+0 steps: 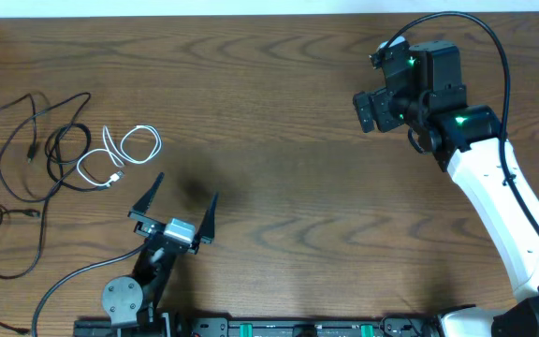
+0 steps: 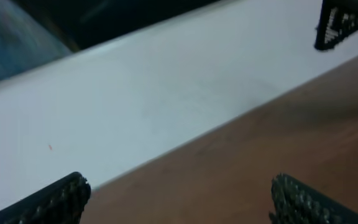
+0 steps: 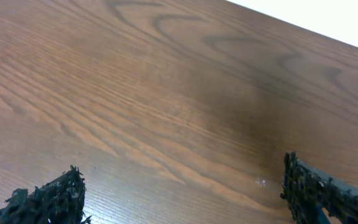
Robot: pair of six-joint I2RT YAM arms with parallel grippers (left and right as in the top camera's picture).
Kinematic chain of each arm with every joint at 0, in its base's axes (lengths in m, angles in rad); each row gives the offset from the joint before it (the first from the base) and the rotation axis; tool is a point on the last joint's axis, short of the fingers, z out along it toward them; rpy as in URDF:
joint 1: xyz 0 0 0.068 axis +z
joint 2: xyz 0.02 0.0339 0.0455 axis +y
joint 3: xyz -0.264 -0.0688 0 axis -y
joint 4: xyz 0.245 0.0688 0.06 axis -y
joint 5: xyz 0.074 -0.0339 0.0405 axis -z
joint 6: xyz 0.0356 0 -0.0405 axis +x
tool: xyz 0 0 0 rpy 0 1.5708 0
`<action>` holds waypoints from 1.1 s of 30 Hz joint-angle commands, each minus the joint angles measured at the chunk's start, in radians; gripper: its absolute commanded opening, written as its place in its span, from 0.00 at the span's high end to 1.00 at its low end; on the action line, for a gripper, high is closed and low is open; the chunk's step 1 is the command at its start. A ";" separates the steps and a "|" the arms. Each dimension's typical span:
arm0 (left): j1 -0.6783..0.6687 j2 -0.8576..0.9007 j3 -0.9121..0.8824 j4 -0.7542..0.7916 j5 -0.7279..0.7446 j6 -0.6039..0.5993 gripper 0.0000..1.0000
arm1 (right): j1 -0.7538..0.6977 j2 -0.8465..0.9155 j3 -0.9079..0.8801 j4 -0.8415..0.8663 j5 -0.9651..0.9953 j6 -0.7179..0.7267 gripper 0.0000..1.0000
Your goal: Untangle cables
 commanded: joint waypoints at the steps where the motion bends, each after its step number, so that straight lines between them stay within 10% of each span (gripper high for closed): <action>1: -0.004 -0.028 -0.002 -0.090 0.000 0.018 0.06 | 0.002 0.001 0.003 -0.002 0.003 0.013 0.01; 9: -0.004 -0.028 -0.002 -0.327 -0.003 0.152 0.06 | 0.002 0.001 0.003 -0.002 0.003 0.013 0.01; 33: -0.004 -0.024 -0.002 -0.323 -0.028 0.129 0.06 | 0.002 0.001 0.003 -0.002 0.003 0.013 0.01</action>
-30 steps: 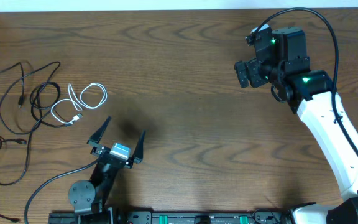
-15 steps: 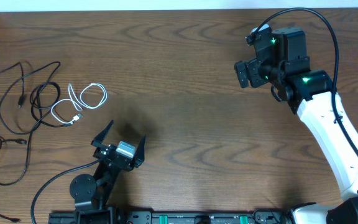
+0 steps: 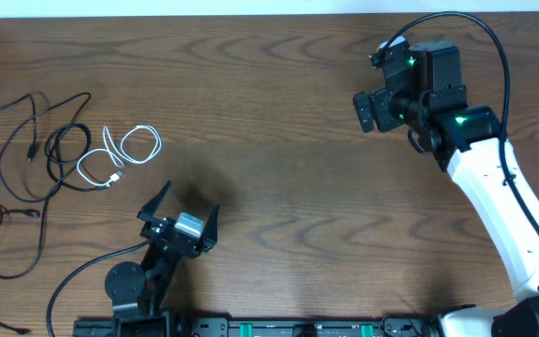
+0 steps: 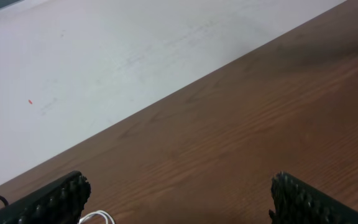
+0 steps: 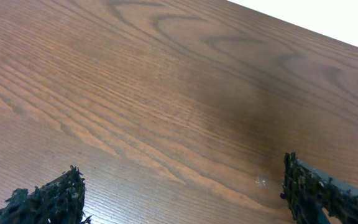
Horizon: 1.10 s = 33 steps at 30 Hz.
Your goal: Untangle cables
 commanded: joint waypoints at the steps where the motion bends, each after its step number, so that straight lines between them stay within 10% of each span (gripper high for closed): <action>1: -0.004 -0.006 -0.019 -0.040 -0.011 0.002 0.06 | 0.002 0.001 0.003 -0.002 0.002 0.013 0.01; 33: -0.004 -0.006 -0.019 -0.040 -0.011 0.001 0.06 | 0.005 -0.011 -0.029 0.001 0.000 0.010 0.01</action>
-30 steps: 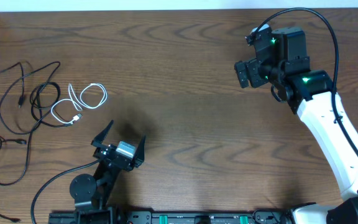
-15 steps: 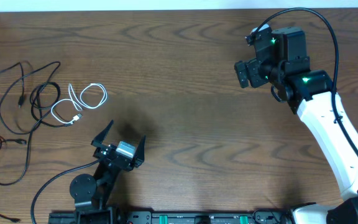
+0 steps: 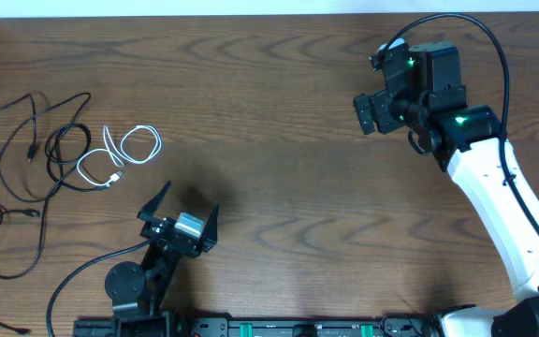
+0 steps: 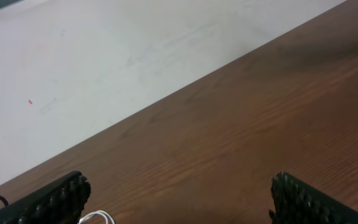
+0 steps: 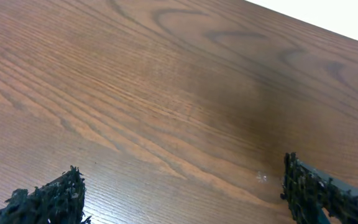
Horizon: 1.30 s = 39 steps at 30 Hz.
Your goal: Untangle cables
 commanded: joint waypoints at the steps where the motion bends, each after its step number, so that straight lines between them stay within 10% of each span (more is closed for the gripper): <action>1: -0.004 -0.006 -0.019 -0.040 -0.011 0.002 0.06 | 0.004 -0.021 -0.051 0.037 0.000 0.011 0.01; 20: -0.004 -0.006 -0.019 -0.040 -0.011 0.002 0.06 | 0.013 -0.474 -0.823 0.827 0.000 0.100 0.01; 39: -0.004 -0.006 -0.019 -0.040 -0.011 0.002 0.06 | -0.079 -1.011 -1.231 0.882 0.006 0.101 0.01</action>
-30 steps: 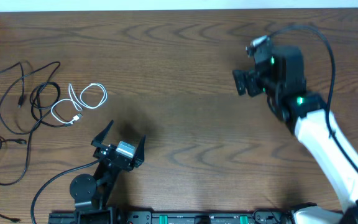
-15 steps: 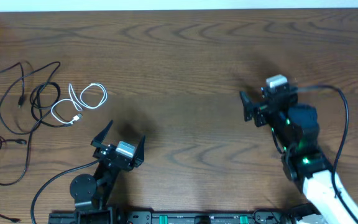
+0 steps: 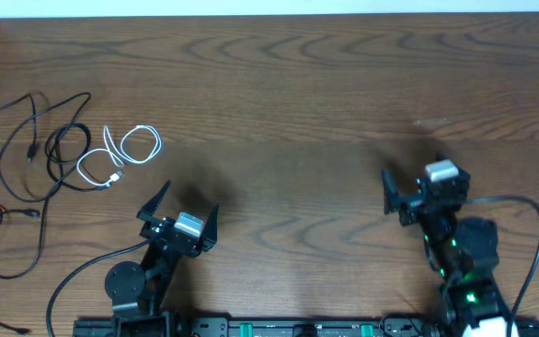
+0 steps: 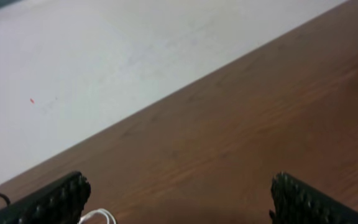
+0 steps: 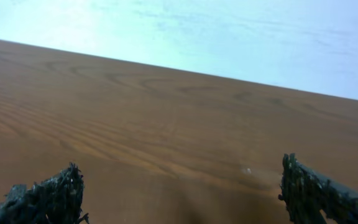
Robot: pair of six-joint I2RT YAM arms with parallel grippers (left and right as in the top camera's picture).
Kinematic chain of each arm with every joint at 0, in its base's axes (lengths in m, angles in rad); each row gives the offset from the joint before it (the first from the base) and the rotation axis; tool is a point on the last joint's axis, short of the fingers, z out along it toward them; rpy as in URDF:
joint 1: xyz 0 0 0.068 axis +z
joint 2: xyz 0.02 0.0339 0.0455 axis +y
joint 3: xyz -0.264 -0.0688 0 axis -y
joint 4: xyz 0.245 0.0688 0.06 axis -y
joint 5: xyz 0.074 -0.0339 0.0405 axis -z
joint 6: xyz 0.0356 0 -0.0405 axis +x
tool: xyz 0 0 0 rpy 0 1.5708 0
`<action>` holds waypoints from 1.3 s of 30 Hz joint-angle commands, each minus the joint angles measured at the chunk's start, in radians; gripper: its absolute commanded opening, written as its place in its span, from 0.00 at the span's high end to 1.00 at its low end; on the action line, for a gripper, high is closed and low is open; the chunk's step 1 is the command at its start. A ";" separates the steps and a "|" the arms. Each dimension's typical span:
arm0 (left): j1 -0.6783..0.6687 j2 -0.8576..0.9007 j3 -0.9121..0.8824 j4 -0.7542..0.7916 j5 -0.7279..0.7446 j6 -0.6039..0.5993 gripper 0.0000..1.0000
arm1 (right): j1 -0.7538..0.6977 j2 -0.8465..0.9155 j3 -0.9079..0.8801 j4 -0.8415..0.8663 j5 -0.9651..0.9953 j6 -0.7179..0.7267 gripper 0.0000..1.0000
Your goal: Untangle cables
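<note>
A tangle of thin black cables (image 3: pixel 36 140) lies at the table's left edge, with a coiled white cable (image 3: pixel 120 154) beside it; a loop of the white cable (image 4: pixel 95 216) peeks in at the bottom of the left wrist view. My left gripper (image 3: pixel 181 211) stands open near the front, right of the cables, with nothing between its fingers. My right gripper (image 3: pixel 424 192) is open and empty low at the front right, far from the cables.
The wooden table (image 3: pixel 298 103) stretches between the two arms. More black cable (image 3: pixel 7 248) trails along the front left beside the left arm's base. A white wall shows beyond the table's far edge in both wrist views.
My right arm has drawn back from the far right of the table to the front right, its gripper still open. The left arm and the cables have not moved.
At first my left gripper stood raised and wide open near the white cable, the right one open at the far right. The left then sat lower and nearer its base and stayed. The right stayed far out, and now sits pulled back near the front.
</note>
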 commanded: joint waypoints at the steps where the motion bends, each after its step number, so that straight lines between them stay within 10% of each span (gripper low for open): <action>1: -0.004 -0.006 -0.020 -0.038 -0.008 0.002 0.06 | -0.024 -0.123 -0.087 0.001 0.001 0.024 0.01; 20: -0.004 -0.006 -0.020 -0.038 -0.008 0.002 0.06 | -0.179 -0.569 -0.130 -0.374 -0.011 0.073 0.01; 39: -0.004 -0.006 -0.020 -0.038 -0.008 0.002 0.06 | -0.191 -0.591 -0.130 -0.374 -0.010 0.072 0.01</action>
